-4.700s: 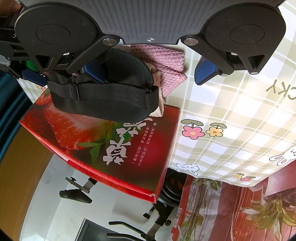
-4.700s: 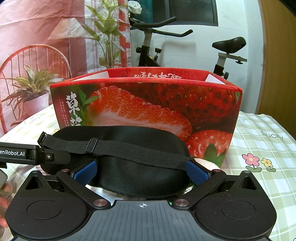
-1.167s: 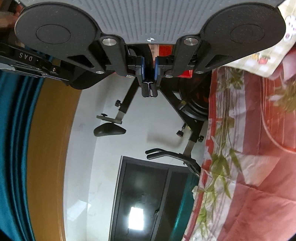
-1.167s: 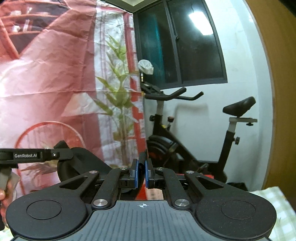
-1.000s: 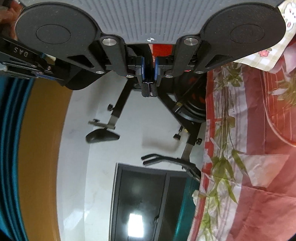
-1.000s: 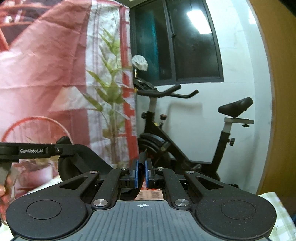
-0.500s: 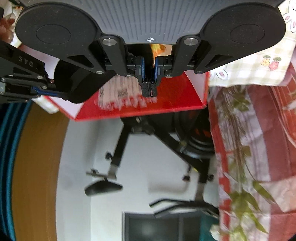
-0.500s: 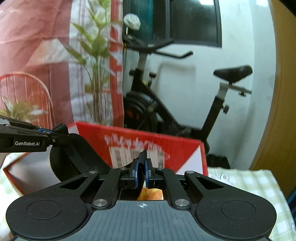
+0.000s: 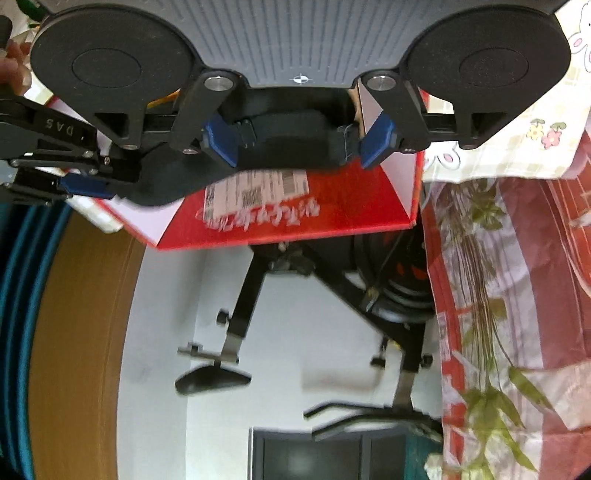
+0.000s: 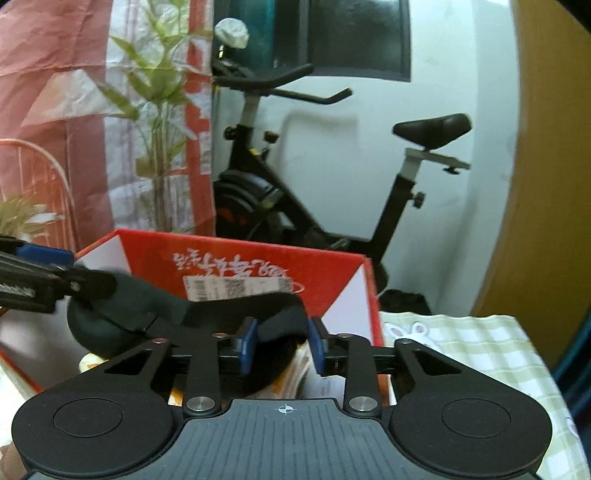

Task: Organize soft objects
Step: 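Open both grippers to drop the eye mask into the box, then move both grippers to the white foil packet beside the towel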

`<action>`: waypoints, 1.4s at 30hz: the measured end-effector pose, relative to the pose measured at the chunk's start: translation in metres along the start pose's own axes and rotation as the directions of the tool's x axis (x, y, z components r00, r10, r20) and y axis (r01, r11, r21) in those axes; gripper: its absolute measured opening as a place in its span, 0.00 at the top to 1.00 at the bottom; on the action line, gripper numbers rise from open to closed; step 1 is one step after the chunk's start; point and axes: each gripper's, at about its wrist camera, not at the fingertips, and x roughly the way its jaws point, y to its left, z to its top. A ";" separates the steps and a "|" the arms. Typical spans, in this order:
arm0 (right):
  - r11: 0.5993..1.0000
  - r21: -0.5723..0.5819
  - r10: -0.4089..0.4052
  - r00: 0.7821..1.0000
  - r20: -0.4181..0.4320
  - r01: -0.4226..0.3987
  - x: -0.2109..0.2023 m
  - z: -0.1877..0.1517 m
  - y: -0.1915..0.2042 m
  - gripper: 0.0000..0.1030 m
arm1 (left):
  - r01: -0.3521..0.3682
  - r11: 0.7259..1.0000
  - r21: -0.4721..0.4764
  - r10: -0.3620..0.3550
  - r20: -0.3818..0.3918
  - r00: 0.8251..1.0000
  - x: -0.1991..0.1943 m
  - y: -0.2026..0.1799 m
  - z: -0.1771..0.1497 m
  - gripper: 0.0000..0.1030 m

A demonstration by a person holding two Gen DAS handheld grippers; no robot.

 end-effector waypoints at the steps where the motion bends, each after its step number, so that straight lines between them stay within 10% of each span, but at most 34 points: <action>1: 1.000 0.004 -0.004 1.000 0.012 0.004 -0.004 0.000 0.000 0.66 | -0.002 1.000 0.003 0.002 0.002 1.000 -0.003 0.000 0.001 0.27; 20: 0.974 0.149 0.143 0.976 0.166 -0.168 -0.109 -0.048 0.016 0.62 | 0.143 0.984 -0.110 -0.137 0.058 0.989 -0.098 -0.013 -0.056 0.40; 42: 0.975 0.129 0.186 0.982 -0.010 -0.183 -0.103 -0.136 0.042 0.57 | 0.130 0.951 -0.281 -0.165 -0.102 0.981 -0.065 -0.006 -0.152 0.49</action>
